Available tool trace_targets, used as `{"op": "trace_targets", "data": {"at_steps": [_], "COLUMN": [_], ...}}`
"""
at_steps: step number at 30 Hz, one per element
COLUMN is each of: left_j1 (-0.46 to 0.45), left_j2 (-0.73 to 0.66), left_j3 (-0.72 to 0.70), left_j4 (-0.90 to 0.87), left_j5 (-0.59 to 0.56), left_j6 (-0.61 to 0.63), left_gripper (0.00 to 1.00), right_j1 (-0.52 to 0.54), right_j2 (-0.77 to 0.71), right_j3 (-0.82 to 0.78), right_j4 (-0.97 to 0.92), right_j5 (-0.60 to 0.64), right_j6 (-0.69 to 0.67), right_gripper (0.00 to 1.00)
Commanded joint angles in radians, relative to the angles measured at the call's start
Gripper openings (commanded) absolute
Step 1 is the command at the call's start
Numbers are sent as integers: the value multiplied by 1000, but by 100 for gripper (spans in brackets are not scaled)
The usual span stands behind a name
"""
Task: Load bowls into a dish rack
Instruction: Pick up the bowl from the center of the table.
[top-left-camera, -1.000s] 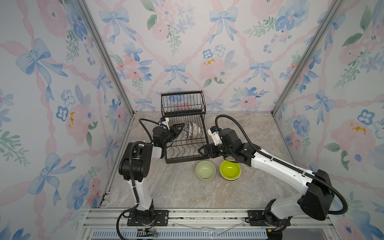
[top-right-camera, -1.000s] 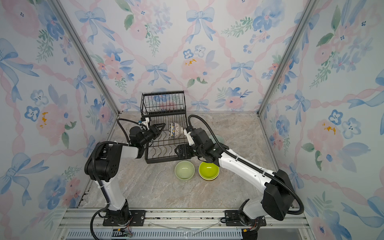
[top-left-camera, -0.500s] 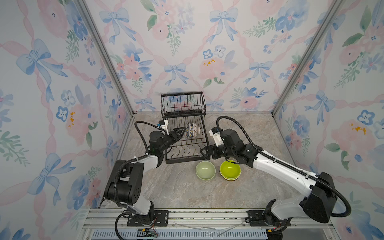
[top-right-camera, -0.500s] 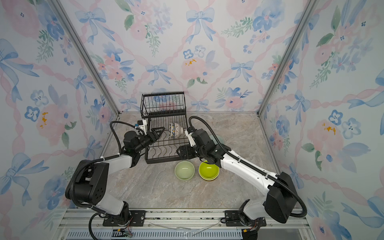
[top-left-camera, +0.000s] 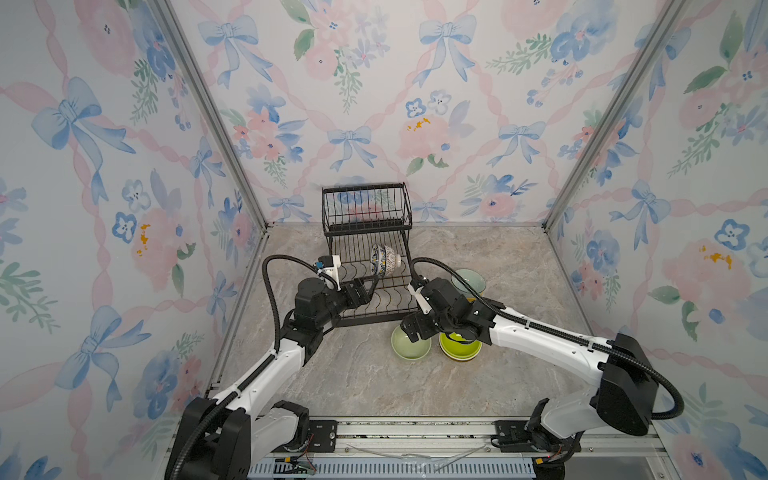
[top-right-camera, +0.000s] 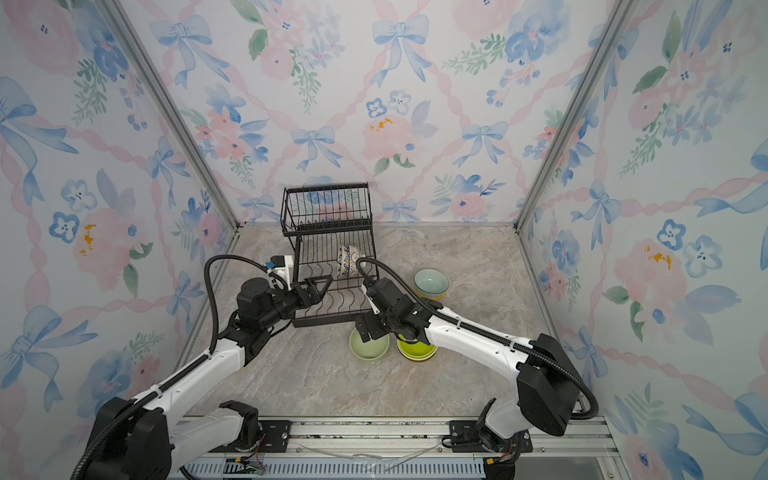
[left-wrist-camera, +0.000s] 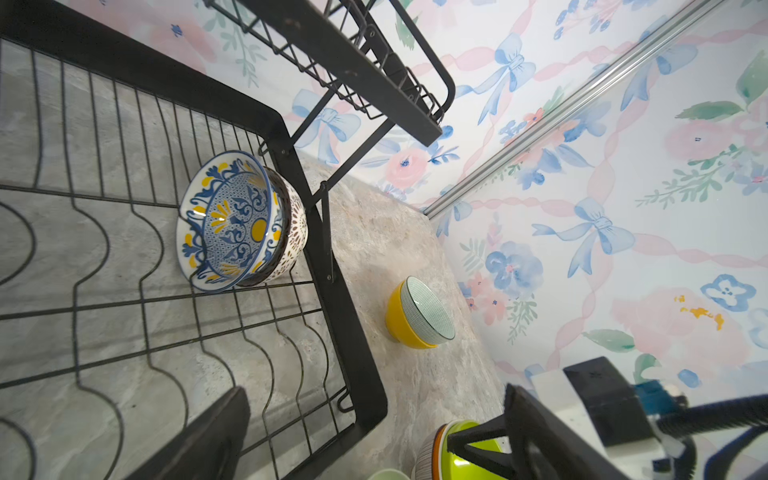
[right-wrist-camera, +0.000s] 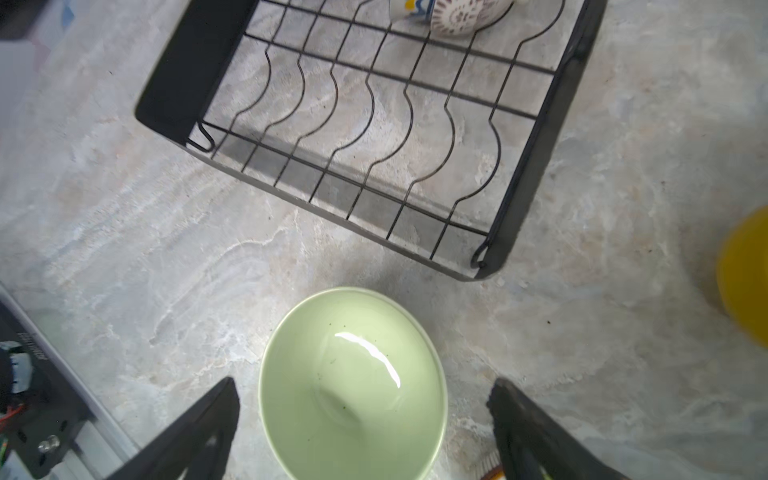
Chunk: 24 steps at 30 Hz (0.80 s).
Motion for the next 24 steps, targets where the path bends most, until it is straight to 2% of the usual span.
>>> {"op": "trace_targets", "data": {"at_steps": [1,9,15,18,24], "left_j1": [-7,-8,-10,-9,-10], "left_j2": [-111,-330,-402,-427,-481], "left_j3": [-39,-73,-104,-117,-113], "left_j4": [-178,-344,-409,-431,-467], "left_j5": [-87,-118,-118,-122,-133], "left_j6": [54,62,62,62,66], "left_gripper": [98,98,98,98,98], "right_j1": [37,50,47,43,24], "right_j2": [35,86,133,178,188], "right_j3": [9,12,27,35,35], "right_j4": [-78,-93,-93,-90,-80], "right_j5": [107,209,192,190,165], "right_j6": [-38,-45,-46,-46,-37], "right_gripper": [89,80,67,59,32]}}
